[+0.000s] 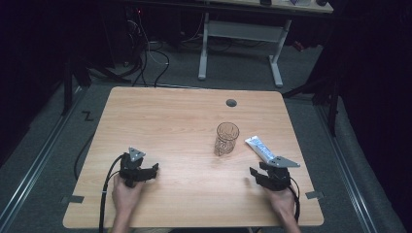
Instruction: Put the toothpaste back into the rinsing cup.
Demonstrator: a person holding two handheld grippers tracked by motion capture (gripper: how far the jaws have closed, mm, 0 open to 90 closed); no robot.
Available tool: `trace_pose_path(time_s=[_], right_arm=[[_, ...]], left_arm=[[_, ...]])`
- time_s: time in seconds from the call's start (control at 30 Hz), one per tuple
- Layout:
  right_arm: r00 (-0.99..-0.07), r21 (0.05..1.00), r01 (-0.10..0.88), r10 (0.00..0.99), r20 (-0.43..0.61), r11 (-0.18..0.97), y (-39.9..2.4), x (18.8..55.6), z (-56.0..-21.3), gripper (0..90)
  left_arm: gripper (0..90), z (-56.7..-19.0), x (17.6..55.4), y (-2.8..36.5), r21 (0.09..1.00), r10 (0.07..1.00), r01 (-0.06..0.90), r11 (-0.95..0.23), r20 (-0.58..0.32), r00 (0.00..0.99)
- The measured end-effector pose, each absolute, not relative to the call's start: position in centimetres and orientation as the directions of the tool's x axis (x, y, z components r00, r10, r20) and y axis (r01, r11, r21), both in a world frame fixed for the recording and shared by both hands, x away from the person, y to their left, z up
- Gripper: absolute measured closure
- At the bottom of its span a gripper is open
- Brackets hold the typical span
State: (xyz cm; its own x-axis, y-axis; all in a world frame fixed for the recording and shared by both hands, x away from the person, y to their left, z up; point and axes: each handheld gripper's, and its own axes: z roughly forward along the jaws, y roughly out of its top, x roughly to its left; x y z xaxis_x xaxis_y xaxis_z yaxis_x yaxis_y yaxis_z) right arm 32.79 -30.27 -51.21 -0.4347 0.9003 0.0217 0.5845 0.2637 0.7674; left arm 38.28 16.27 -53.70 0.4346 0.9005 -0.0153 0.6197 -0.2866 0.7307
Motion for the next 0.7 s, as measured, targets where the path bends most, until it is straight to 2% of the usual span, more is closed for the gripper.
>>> trace_pose_path(time_s=[0.7], right_arm=[[-0.401, 0.802, 0.562, 0.914, 0.053, 0.200, -32.6, 32.1, -49.5, 51.5]], left_arm=[[17.5, -53.7, 38.3, 16.3, 0.731, 0.901, 0.620, -0.287, -0.015, 0.434]])
